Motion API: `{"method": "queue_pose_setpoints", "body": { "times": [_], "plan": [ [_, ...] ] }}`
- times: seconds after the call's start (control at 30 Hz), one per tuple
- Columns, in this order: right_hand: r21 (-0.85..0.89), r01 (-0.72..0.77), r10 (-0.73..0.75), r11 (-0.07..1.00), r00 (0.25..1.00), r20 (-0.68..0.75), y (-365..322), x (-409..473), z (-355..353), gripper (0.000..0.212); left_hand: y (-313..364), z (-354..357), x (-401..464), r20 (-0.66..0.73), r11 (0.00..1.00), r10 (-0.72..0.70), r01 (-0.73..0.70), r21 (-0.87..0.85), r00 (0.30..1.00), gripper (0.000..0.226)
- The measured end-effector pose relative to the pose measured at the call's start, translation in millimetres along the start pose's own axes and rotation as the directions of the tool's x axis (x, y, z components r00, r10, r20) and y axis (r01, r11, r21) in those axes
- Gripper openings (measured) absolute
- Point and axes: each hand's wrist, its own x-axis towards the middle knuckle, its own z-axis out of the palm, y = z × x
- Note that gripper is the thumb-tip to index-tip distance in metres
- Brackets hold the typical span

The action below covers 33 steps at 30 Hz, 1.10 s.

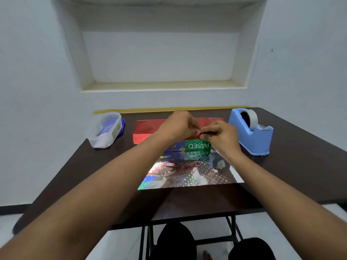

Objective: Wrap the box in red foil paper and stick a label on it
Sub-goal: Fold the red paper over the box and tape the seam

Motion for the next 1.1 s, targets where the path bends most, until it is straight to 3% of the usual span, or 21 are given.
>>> {"method": "queue_pose_setpoints", "body": {
  "times": [0.17,0.33,0.43,0.5,0.6,0.73,0.83,0.93,1.0,1.1],
  "plan": [
    [0.053,-0.053,0.056,0.997,0.996,-0.068,15.2,-4.7,-14.3,0.032,-14.1,16.5,-3.2,-0.081,0.993,-0.007,-0.003,-0.116,0.997,0.014],
    [-0.303,-0.235,0.203,0.924,0.97,-0.135,24.1,-5.4,-28.7,0.036,-20.6,22.7,-4.2,-0.121,0.994,0.043,-0.054,-0.095,0.992,0.016],
    [-0.308,-0.087,0.043,0.947,0.988,-0.15,4.4,3.3,-33.0,0.024,-24.2,25.2,-1.8,-0.122,0.994,0.088,-0.096,-0.055,0.989,0.017],
    [-0.335,0.062,-0.081,0.94,0.996,-0.043,-1.2,10.9,-30.5,0.021,-26.8,26.8,-1.5,-0.134,0.993,0.104,-0.111,-0.046,0.985,0.016],
    [-0.39,0.034,0.004,0.92,0.995,0.097,0.5,15.4,-23.0,0.017,-27.5,29.1,-2.6,-0.162,0.992,0.111,-0.119,-0.038,0.98,0.015],
    [-0.503,0.029,-0.026,0.864,1.0,0.013,11.3,11.1,-31.8,0.027,-28.5,34.5,-3.8,-0.191,0.991,0.129,-0.13,0.005,0.973,0.015],
    [-0.367,0.002,-0.02,0.93,0.999,-0.045,8.4,9.9,-46.7,0.024,-31.2,38.4,-5.1,-0.23,0.988,0.154,-0.152,0.027,0.961,0.014],
    [-0.368,-0.043,-0.014,0.929,0.988,-0.151,5.1,12.3,-67.3,0.027,-31.6,40.8,-6.1,-0.245,0.986,0.168,-0.163,0.04,0.955,0.015],
    [-0.472,-0.08,-0.029,0.878,0.975,-0.22,9.8,15.5,-83.1,0.034,-32.5,41.7,-6.3,-0.253,0.984,0.176,-0.172,0.04,0.951,0.015],
    [-0.705,-0.197,0.058,0.681,0.975,-0.216,24.0,16.1,-100.2,0.057,-32.9,42.9,-6.9,-0.266,0.984,0.179,-0.173,0.047,0.947,0.014]
  ]
}}
